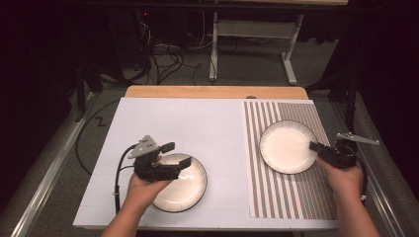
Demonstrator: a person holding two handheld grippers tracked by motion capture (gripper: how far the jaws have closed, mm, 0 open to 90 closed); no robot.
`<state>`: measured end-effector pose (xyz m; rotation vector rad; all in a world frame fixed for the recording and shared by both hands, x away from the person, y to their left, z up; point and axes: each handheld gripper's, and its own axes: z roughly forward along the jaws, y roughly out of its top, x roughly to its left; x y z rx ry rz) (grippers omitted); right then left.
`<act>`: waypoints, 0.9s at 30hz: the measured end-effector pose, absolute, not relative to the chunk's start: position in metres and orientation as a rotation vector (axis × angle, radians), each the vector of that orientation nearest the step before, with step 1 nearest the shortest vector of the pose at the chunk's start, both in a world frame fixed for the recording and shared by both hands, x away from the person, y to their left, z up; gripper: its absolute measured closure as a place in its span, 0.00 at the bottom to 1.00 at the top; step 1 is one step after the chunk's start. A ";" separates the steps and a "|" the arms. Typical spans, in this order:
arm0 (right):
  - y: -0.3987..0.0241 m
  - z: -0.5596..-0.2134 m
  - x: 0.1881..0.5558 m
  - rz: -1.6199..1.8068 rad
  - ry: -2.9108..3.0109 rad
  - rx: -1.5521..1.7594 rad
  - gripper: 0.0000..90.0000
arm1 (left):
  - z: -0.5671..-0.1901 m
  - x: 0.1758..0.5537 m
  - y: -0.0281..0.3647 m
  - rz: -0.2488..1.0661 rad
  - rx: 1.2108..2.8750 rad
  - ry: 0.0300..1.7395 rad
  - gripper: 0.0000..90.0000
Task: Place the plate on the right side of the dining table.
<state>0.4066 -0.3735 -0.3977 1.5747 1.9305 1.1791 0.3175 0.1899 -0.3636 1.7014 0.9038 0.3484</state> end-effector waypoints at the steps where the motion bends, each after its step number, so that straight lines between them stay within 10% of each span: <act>1: -0.374 -0.398 0.407 1.177 1.929 1.583 0.91 | -0.365 0.315 0.198 0.363 1.702 0.910 0.20; 27: -0.373 -0.415 0.412 1.029 1.898 1.686 0.76 | -0.388 0.300 0.265 0.502 1.656 1.024 0.19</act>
